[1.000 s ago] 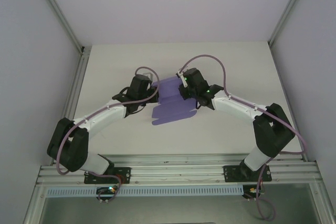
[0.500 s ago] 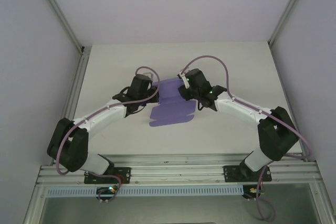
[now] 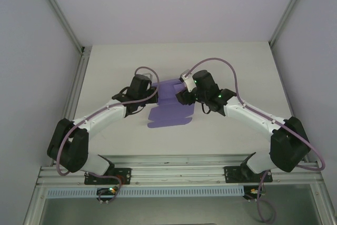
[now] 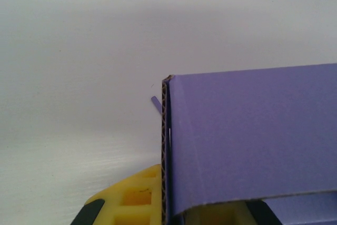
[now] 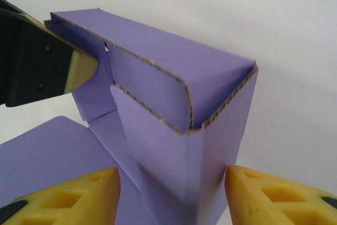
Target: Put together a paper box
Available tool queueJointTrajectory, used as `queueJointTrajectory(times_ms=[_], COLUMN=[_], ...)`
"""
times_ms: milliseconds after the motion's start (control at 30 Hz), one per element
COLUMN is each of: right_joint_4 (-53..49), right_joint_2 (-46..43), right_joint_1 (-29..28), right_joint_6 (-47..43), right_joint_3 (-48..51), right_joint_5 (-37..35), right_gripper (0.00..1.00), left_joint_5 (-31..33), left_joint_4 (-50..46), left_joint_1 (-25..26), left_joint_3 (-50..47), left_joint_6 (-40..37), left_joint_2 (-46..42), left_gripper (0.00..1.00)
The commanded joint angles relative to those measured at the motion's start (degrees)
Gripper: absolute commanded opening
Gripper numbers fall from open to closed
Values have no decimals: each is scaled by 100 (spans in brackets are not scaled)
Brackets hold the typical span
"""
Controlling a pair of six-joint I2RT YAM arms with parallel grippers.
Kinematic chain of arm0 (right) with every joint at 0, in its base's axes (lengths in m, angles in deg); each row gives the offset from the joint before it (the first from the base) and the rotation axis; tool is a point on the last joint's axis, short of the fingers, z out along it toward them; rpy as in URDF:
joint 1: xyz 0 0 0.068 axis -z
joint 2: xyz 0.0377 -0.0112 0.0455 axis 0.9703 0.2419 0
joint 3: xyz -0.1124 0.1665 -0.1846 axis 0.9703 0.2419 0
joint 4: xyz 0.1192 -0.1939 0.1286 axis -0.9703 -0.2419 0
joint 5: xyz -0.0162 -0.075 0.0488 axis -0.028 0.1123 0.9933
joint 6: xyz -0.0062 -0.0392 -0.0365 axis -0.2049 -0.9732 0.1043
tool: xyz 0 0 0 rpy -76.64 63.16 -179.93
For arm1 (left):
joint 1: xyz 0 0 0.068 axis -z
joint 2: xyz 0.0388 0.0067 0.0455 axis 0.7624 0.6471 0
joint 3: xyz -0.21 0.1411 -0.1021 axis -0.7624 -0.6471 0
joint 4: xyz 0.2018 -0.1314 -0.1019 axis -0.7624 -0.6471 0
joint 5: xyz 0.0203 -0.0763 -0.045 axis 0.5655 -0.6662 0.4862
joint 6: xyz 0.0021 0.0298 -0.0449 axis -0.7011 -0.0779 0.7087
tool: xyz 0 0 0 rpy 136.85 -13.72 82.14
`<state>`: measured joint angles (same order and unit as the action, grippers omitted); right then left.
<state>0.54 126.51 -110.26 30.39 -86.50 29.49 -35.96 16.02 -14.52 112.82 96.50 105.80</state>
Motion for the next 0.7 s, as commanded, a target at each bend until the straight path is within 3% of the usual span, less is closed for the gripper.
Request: queueJointTrajectory(times_ms=[0, 167, 300, 367, 500, 667], right_joint_4=[-290, -35, 35, -15, -3, -242], right_joint_2=[-3, 200, 484, 668, 894, 1130], right_joint_1=[42, 46, 42, 42, 15, -35], right_joint_6=[-145, -87, -59, -40, 133, 280], right_joint_3=[-1, -146, -398, -560, -737, -883], right_joint_5=[62, -177, -462, -660, -1626, -2777], right_gripper=[57, 50, 50, 37, 21, 14], left_joint_5=[-138, -225, -295, -300, -283, -179], left_joint_4=[71, 83, 107, 106, 80, 16], left_joint_1=[-32, -10, 34, 61, 95, 111], left_joint_3=[7, 11, 34, 51, 51, 76], left_joint_6=[17, -5, 5, -5, 3, 19], left_joint_2=[-122, -157, -171, -167, -175, -211], left_gripper=[0, 0, 0, 0, 0, 0])
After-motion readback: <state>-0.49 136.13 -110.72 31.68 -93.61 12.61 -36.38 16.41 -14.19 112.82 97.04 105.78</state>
